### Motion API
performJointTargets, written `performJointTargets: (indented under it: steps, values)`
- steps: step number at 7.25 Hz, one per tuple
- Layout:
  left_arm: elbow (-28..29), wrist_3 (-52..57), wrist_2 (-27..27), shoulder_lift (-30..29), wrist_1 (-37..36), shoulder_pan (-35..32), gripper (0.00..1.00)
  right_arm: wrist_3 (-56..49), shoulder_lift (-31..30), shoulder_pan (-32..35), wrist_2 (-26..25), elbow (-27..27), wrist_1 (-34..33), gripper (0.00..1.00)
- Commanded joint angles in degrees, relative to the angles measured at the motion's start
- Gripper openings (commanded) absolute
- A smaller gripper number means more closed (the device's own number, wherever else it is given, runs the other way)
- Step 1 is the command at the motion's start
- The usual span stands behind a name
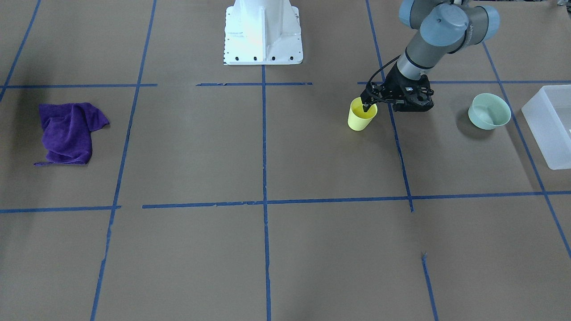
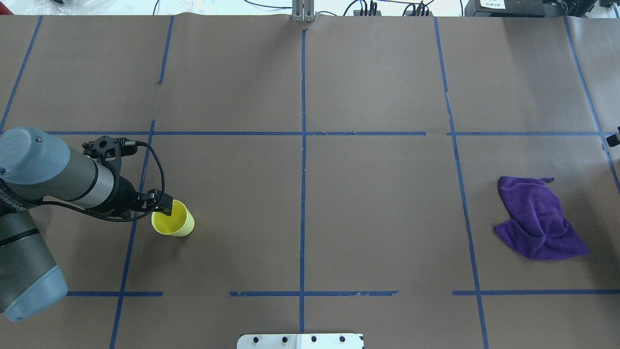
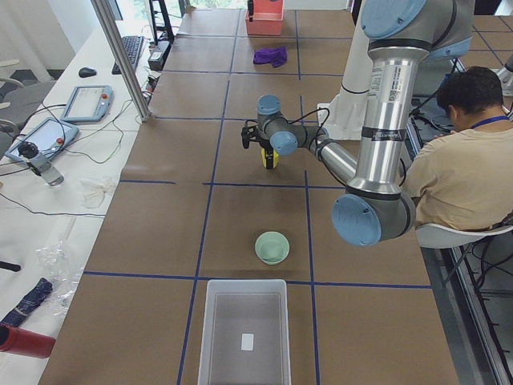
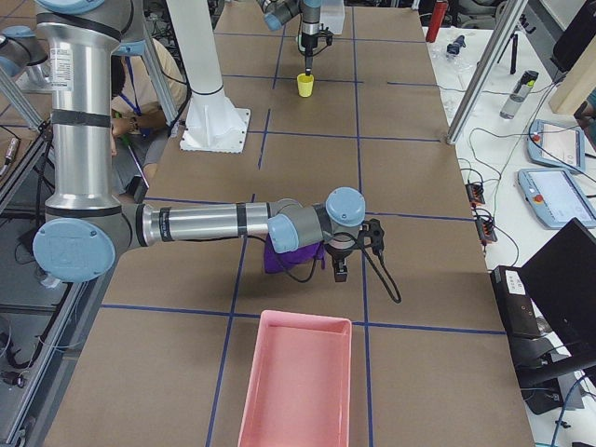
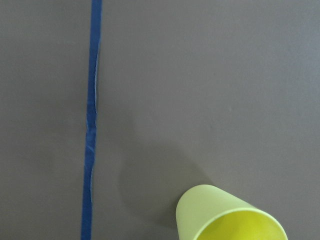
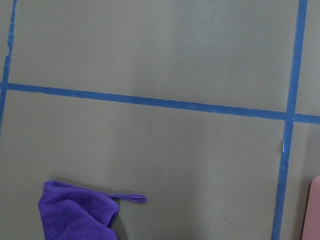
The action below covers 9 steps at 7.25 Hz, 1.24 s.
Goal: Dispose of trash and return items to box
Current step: 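Reach the left gripper down to the yellow paper cup and grasp it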
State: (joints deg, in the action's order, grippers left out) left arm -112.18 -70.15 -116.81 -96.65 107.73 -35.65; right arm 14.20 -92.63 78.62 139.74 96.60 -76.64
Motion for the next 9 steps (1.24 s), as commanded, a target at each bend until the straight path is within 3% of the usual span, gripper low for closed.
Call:
performJointTargets:
  steps: [1, 3, 4, 5, 6, 9]
  values:
    - [0.64, -0.25, 1.33, -0.03, 0.02, 0.76, 1.0, 0.04, 0.0, -0.05, 0.0, -0.01, 0.09, 1.0]
    - [4.22, -0.25, 1.41, -2.73, 0.29, 1.81, 1.0, 0.04, 0.0, -0.05, 0.0, -0.01, 0.0, 1.0]
    - [4.59, -0.25, 1.41, -3.01, 0.29, 1.82, 0.78, 0.04, 0.0, -0.13, 0.0, -0.1, 0.0, 1.0]
    - [4.6, -0.25, 1.41, -2.93, 0.29, 1.9, 0.33, -0.05, 0.0, -0.13, 0.0, -0.1, 0.0, 1.0]
    - [4.51, -0.25, 1.33, -2.93, 0.29, 1.9, 0.0, -0.05, 0.0, -0.13, 0.0, -0.1, 0.0, 1.0]
    - [2.59, -0.43, 1.15, -2.84, 0.2, 1.64, 0.0, -0.22, 0.0, -0.4, 0.0, -0.01, 0.09, 1.0]
